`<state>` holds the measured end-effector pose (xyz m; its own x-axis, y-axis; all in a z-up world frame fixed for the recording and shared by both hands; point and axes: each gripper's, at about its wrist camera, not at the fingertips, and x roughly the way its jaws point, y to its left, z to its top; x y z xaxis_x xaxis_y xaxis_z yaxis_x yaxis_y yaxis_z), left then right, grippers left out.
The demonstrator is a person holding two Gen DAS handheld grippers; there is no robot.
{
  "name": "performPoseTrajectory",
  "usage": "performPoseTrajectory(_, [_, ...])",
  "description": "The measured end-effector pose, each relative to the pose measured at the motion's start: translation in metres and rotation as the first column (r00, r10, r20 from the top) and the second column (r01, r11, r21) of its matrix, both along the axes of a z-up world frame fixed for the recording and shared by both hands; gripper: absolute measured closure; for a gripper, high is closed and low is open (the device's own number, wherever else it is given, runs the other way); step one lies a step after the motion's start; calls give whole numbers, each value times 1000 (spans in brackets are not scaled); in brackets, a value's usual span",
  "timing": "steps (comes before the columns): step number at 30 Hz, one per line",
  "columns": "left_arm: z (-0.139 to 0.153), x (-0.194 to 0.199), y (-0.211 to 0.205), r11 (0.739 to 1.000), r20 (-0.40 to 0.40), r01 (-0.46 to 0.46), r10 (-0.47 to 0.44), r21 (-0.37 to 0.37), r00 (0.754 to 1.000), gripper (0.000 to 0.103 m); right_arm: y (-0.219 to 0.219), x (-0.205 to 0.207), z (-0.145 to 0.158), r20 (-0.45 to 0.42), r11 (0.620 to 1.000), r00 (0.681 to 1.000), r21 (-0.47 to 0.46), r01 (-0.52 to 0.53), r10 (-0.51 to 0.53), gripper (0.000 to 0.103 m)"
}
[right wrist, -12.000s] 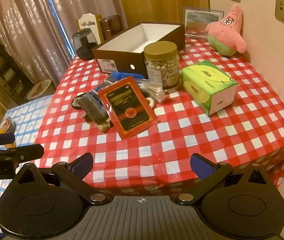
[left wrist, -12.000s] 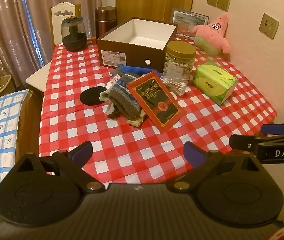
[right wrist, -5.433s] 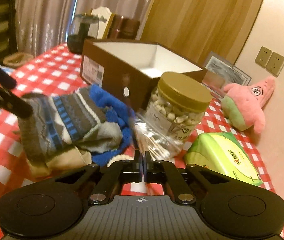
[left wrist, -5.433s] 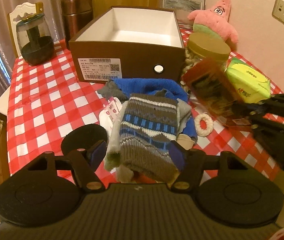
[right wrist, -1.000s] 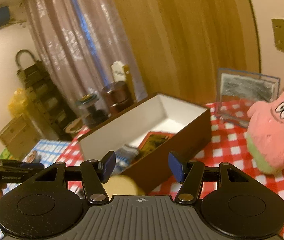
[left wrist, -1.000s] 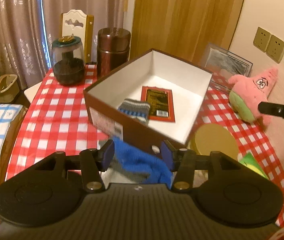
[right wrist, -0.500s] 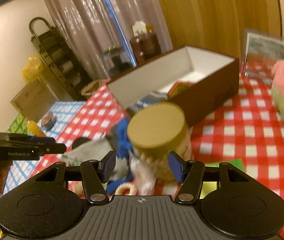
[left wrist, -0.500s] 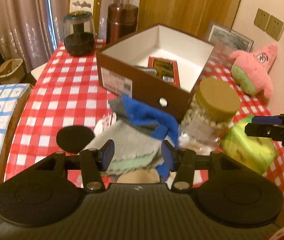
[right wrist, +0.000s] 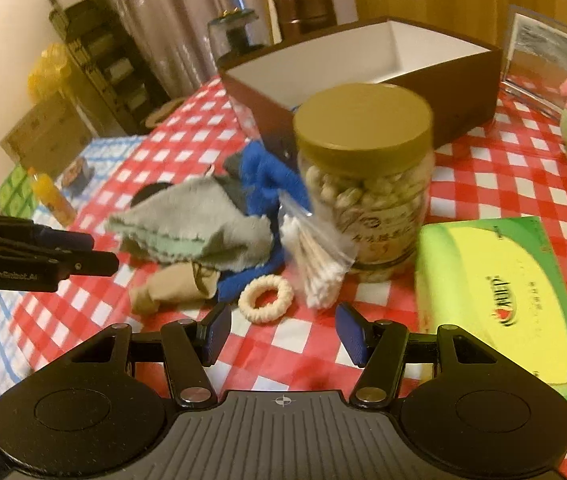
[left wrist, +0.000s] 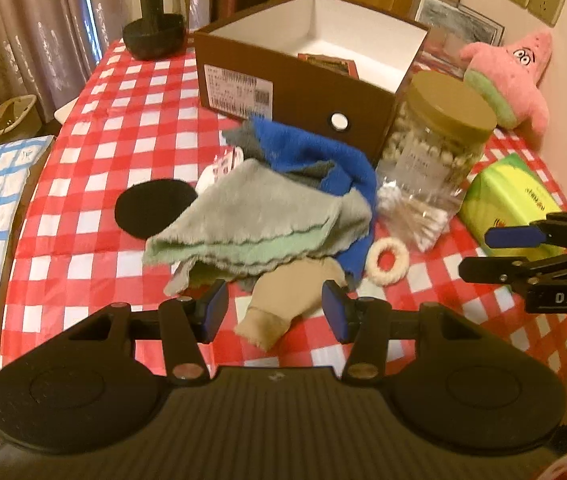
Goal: Organize soft objects
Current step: 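Move both grippers back over the remaining items on the table, then grasp the white ring hair tie with the right gripper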
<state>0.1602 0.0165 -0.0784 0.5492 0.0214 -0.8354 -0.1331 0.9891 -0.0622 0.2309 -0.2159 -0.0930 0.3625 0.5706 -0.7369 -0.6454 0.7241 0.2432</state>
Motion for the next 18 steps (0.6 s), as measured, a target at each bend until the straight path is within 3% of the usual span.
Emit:
performPoseTrajectory(10, [-21,0,4,1000,-29,3,-3,5,1000,55,45,-9,-25,113,989,987,-102,-104,116,44])
performPoseTrajectory(18, [-33,3,2,1000,-51,9,-9,14,999,55,66,-2,-50,114,979,984,-167,-120,140,44])
